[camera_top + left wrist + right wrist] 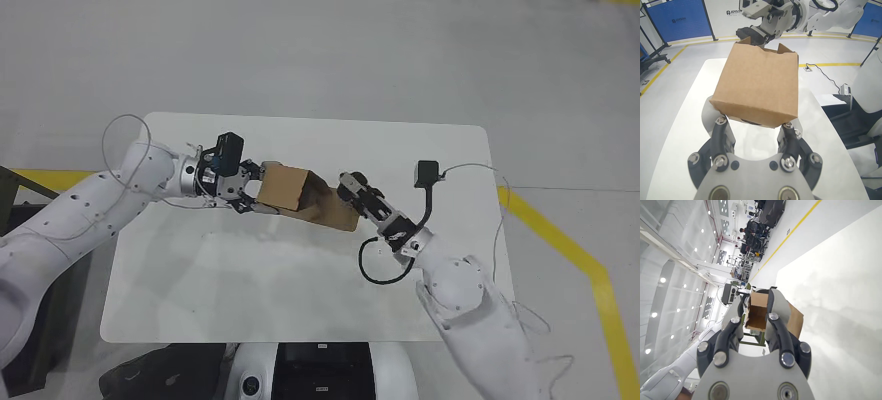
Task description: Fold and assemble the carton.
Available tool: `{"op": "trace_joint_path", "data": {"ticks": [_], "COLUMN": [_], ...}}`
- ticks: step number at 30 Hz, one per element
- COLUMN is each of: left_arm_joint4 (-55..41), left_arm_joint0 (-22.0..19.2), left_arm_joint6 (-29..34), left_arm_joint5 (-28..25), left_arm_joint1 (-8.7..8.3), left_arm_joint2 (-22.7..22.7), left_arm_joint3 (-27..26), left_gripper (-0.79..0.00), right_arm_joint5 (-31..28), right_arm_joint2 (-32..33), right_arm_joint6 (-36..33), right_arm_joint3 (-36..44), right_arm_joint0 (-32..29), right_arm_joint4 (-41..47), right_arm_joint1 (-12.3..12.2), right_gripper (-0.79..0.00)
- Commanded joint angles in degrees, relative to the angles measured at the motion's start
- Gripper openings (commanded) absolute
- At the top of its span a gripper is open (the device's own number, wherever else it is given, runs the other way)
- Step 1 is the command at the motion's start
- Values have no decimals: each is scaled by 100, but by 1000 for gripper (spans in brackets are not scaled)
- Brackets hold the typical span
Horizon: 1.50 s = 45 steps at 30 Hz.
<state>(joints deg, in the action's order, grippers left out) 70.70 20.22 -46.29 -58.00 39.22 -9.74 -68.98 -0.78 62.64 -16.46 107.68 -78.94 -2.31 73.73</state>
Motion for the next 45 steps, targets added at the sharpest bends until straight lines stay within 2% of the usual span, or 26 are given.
{"op": "trace_joint_path", "data": {"ticks": [1,16,26,31,40,45], "left_arm_joint4": [10,-29,-73,-82,-145,-123], "left_arm_joint0": [-7,-39,-35,-26,-16,-9], "left_arm_joint6": [0,0,0,0,0,0], "left_arm_joint5": [0,0,0,0,0,0], "left_arm_joint1": [10,52,36,29,-1,1], "left_arm_joint2": [0,0,0,0,0,0], "left_arm_joint3": [22,55,40,48,97,55], "left_gripper": [-425,-428,-431,-431,-434,-437], "right_arm_joint5": [105,418,646,627,540,581], "right_arm_joint2": [-131,-988,-1295,-1282,-812,-808], "right_arm_joint6": [25,417,644,646,429,243], "right_arm_joint3": [-47,-442,-622,-660,-269,-235], "right_arm_joint0": [74,483,706,733,249,199], "right_arm_joint4": [-32,-163,-69,-22,-68,-116], "right_arm_joint1": [24,243,389,419,311,301], "right_gripper": [-785,-785,-785,-785,-785,-785]}}
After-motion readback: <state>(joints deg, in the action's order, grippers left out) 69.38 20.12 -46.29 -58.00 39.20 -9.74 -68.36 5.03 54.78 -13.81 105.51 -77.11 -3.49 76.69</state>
